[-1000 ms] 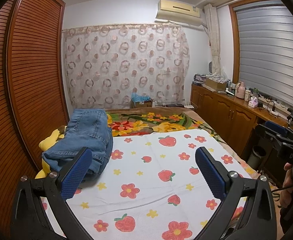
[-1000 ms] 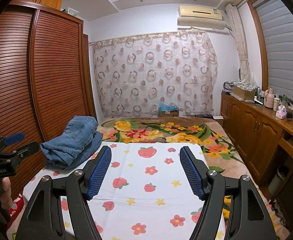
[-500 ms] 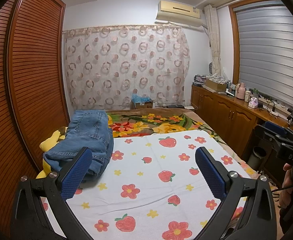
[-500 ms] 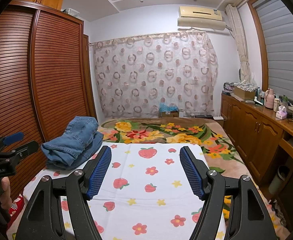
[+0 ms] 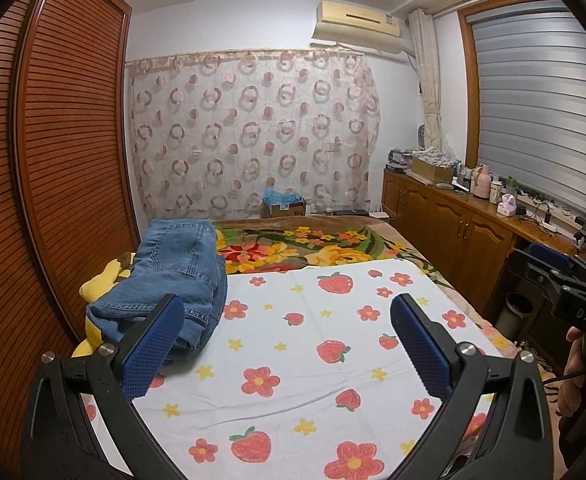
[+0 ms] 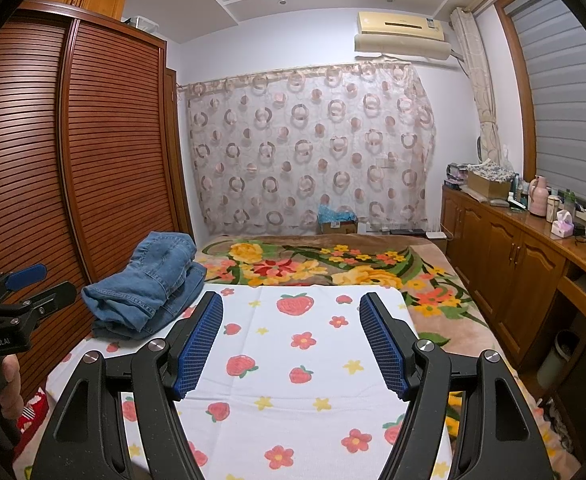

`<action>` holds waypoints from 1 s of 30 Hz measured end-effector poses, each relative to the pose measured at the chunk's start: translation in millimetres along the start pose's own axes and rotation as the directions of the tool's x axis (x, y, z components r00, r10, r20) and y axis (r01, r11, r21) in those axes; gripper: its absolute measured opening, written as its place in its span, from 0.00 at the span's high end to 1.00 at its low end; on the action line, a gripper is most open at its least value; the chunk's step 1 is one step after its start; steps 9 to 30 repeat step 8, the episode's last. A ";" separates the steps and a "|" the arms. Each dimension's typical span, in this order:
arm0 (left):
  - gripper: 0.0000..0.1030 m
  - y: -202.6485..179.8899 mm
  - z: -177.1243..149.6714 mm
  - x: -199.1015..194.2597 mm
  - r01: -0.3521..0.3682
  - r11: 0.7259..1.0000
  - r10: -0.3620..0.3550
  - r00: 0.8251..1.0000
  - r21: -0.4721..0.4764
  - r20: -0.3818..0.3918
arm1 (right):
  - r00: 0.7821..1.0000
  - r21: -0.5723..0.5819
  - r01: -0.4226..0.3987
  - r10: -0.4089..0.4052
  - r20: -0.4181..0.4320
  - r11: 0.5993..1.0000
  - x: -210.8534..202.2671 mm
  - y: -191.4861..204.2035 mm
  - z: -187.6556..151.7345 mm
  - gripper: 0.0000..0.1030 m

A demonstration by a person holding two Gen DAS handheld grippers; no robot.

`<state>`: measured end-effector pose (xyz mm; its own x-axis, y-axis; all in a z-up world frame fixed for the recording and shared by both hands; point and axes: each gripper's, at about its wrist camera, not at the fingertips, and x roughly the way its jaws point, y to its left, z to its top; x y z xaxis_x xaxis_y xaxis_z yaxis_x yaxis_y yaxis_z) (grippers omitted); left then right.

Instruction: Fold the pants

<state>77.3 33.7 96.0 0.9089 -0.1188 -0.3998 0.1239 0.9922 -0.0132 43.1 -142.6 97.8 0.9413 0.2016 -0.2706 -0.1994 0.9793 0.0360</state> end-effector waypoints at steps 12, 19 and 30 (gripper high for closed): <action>0.00 -0.4 0.1 0.6 0.001 1.000 -0.001 1.000 0.001 0.000 | 1.000 0.003 0.002 -0.002 -0.002 1.000 0.4 0.6 -0.5 0.29; 0.00 -0.4 0.1 0.6 0.001 1.000 -0.001 1.000 0.001 0.000 | 1.000 0.003 0.002 -0.002 -0.002 1.000 0.4 0.6 -0.5 0.29; 0.00 -0.4 0.1 0.6 0.001 1.000 -0.001 1.000 0.001 0.000 | 1.000 0.003 0.002 -0.002 -0.002 1.000 0.4 0.6 -0.5 0.29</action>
